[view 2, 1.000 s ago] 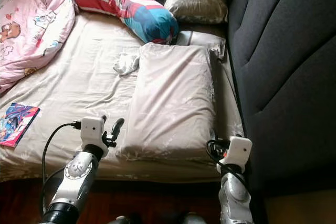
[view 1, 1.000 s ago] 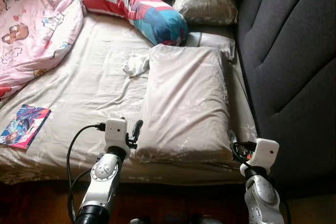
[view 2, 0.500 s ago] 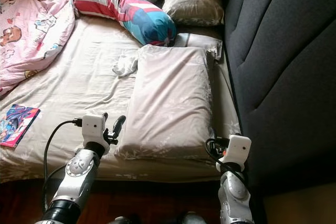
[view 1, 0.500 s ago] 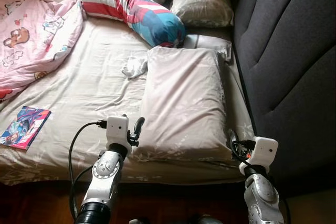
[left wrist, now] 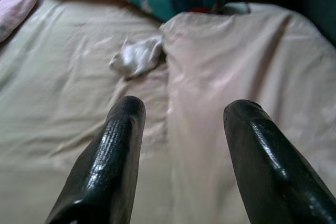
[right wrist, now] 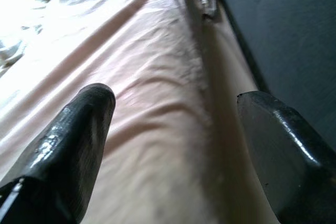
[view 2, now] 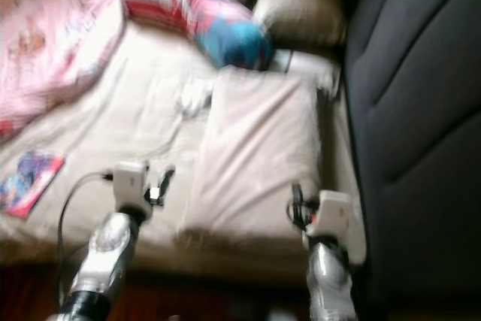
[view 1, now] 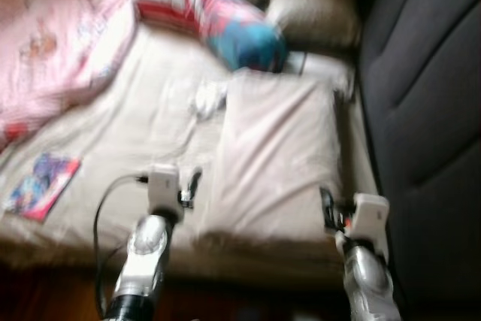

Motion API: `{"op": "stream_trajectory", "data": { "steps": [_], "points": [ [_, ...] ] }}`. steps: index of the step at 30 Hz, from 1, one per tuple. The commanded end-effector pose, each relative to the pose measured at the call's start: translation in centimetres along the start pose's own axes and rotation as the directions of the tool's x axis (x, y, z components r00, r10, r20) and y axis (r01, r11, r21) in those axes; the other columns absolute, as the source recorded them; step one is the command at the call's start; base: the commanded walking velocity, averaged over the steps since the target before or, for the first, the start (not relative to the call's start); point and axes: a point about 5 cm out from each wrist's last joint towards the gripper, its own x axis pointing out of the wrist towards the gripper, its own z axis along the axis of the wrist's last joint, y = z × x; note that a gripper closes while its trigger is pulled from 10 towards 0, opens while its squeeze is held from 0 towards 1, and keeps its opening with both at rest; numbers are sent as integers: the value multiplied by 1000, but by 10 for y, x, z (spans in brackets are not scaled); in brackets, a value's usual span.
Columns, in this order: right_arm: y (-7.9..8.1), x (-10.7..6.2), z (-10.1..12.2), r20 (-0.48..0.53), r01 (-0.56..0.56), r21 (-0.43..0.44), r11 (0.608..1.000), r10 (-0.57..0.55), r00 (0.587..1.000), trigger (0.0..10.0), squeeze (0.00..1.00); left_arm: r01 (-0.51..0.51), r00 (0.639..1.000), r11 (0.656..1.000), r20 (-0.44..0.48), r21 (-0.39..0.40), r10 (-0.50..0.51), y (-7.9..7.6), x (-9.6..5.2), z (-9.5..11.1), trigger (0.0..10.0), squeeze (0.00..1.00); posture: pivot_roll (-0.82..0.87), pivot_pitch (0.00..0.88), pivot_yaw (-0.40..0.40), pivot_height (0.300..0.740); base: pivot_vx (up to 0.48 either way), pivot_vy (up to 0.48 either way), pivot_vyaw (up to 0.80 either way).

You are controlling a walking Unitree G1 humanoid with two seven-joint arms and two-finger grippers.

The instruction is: Clean up the room

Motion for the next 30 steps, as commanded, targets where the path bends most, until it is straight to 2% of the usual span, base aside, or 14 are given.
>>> {"op": "stream_trajectory", "data": {
  "steps": [1, 6, 14, 30],
  "points": [
    [-9, -4, -4, -23, 24, -13, 1000, -24, 999, 10000, 0, 8, 1000, 1000, -18, -24, -9, -6, -3, -6, 10000, 0, -143, 205, 11, 740, 311, 0, 0],
    [-10, -3, -7, -51, 35, -8, 999, -35, 998, 10000, 0, 24, 999, 999, -20, -35, -25, -7, -2, -6, 10000, 0, -142, 207, 10, 740, 105, 0, 0],
    [-9, -3, -8, -60, 25, -10, 1000, -26, 998, 10000, 0, 34, 999, 999, -41, -29, -35, -8, -3, -9, 10000, 0, -139, 211, 9, 740, 0, 0, -745],
    [-6, -4, -9, -65, -15, -30, 999, 13, 998, 10000, 0, 13, 998, 999, -63, -38, -15, -8, -2, -11, 10000, 0, -143, 217, 12, 740, 0, 0, 0]
  ]
}}
